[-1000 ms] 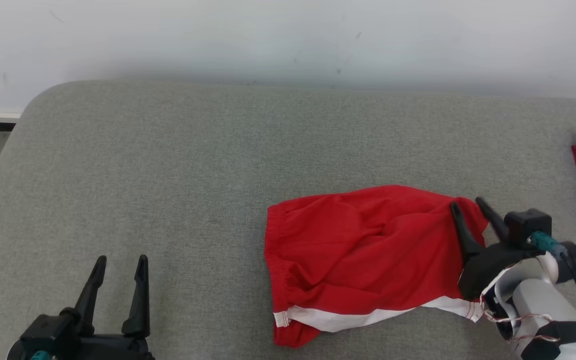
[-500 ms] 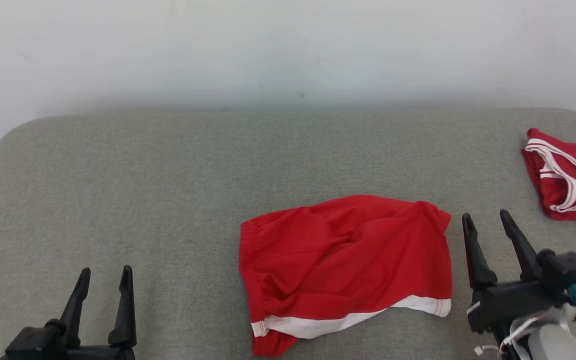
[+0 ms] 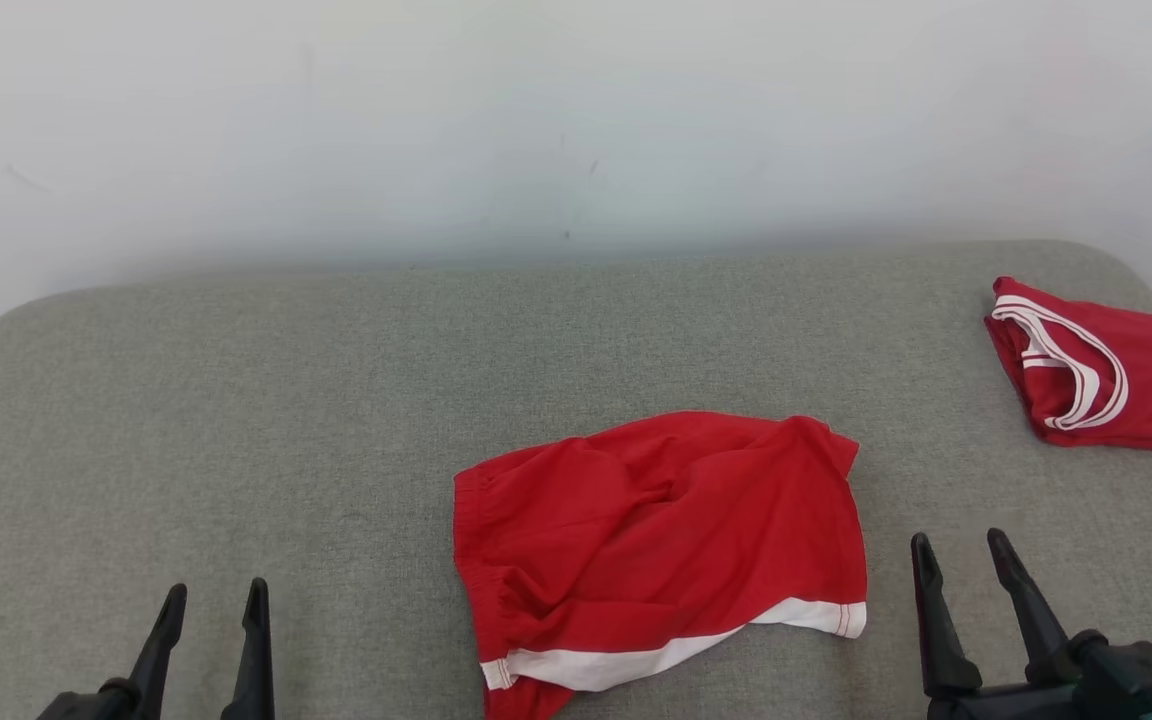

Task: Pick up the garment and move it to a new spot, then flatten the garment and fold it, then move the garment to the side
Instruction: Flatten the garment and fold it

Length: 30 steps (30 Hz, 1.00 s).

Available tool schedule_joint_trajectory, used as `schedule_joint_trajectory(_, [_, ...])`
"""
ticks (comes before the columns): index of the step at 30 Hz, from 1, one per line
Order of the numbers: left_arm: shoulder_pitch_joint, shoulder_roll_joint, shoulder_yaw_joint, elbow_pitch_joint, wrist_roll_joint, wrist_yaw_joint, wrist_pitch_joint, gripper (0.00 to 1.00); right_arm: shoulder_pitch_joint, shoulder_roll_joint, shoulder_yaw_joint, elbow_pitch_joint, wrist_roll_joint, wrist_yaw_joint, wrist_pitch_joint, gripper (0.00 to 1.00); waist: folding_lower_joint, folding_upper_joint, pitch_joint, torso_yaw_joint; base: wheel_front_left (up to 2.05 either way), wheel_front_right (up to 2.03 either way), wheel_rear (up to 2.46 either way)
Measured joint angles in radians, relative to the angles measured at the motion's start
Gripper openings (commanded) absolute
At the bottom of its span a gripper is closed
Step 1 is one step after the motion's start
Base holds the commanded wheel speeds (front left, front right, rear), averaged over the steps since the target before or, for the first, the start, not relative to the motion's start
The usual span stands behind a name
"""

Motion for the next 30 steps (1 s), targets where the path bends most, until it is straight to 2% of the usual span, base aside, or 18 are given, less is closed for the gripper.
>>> schedule_joint_trajectory(23, [0.014, -0.015, 0.021, -0.015, 0.047, 0.000, 0.000, 1.00, 0.032, 0.012, 0.035, 0.024, -0.027, 0.000, 0.000, 1.00, 0.0001, 0.0000, 0.003, 0.018, 0.00, 0.00, 0.00])
schedule_joint_trajectory(27, [0.012, -0.017, -0.039, -0.020, 0.014, 0.000, 0.000, 1.00, 0.021, -0.004, 0.036, 0.076, -0.027, 0.000, 0.000, 1.00, 0.0001, 0.0000, 0.011, 0.019, 0.00, 0.00, 0.00])
schedule_joint_trajectory(30, [0.007, -0.010, -0.139, 0.000, -0.001, 0.000, 0.000, 1.00, -0.001, -0.021, 0.042, 0.127, -0.027, 0.000, 0.000, 1.00, 0.0001, 0.0000, 0.022, 0.020, 0.00, 0.00, 0.00])
